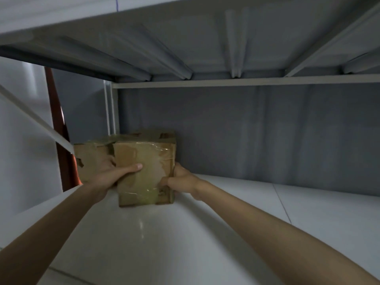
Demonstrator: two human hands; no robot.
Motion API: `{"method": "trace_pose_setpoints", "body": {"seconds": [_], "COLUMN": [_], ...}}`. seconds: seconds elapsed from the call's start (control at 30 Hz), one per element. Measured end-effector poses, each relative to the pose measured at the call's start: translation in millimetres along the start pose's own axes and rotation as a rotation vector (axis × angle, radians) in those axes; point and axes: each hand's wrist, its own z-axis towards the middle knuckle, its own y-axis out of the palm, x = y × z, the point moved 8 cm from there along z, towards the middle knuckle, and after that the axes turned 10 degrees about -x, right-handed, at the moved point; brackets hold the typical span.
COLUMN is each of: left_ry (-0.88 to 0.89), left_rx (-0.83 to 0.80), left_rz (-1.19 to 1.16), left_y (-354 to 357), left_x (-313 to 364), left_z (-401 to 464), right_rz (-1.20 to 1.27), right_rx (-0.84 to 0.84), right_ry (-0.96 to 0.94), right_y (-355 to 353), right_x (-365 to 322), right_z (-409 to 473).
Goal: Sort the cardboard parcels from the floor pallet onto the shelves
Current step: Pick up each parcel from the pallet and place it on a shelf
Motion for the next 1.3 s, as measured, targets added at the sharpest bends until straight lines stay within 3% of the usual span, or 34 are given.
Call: {"method": "trace_pose_setpoints", "body": {"seconds": [0.33, 0.57, 0.87, 1.07, 1.17, 1.23, 1.3], "left_ry": [0.103, 0.084, 0.129, 0.03, 0.024, 0.033, 0.047], "left_rx": [-0.023, -0.164, -0.43, -0.675, -0.621, -0.473, -0.268], "left_rz": [0.029, -0.005, -0.064, -0.103, -0.088, -0.042, 0.008], "left_y": [94.8, 210.5, 383.6, 423.2, 421.3, 414.9, 406.5], "left_x": [37.4, 49.8, 81.9, 79.1, 80.8, 84.4, 86.9], "left_z": [-54.2, -74.5, -101.8, -116.0, -117.5, -119.0, -125.4], "right_rz": [-0.05, -0.105, -0.134, 0.068, 0.108, 0.151, 0.215], "right_rx": [0.045, 0.125, 0.331, 0.427, 0.638, 0.755, 0.751], "right_ry": [0.064, 0.125, 0.204, 0.114, 0.11, 0.131, 0.172], "right_y": [-53.9, -125.9, -218.9, -257.1, -295.1, -317.5, -328.3], "right_x": [35.7, 82.3, 138.8, 152.8, 169.7, 187.1, 207.6], "right_z": [-98.9, -210.3, -371.7, -431.3, -437.5, -434.6, -423.1]}}
